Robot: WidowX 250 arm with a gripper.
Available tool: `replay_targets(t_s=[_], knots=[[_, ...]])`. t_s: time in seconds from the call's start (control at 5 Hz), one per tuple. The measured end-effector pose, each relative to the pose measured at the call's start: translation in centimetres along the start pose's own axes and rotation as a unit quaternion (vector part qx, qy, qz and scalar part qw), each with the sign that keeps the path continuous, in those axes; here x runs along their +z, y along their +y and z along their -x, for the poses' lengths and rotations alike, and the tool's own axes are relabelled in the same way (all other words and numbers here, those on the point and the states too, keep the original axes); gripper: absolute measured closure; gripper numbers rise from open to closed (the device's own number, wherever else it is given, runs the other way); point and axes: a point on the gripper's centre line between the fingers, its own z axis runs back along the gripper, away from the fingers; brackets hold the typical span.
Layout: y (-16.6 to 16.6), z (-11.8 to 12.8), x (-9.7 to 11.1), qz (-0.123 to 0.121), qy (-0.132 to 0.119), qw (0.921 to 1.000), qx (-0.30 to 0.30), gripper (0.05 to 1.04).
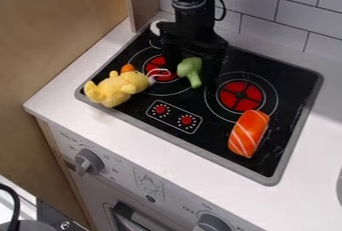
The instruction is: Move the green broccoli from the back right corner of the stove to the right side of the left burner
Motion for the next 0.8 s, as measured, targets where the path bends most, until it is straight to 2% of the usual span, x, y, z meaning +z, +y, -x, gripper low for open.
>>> replay_targets(t_s=[0.2,0.4,0.8], knots=[[-0.3,0.4,1.9,0.004,-0.011,0.9999,0.001,0.085],[-0.4,1.0,3.2,0.016,-0.005,0.9998,0.009,0.085],[-0.5,0.9,4.6,0.021,-0.005,0.9996,0.020,0.085]])
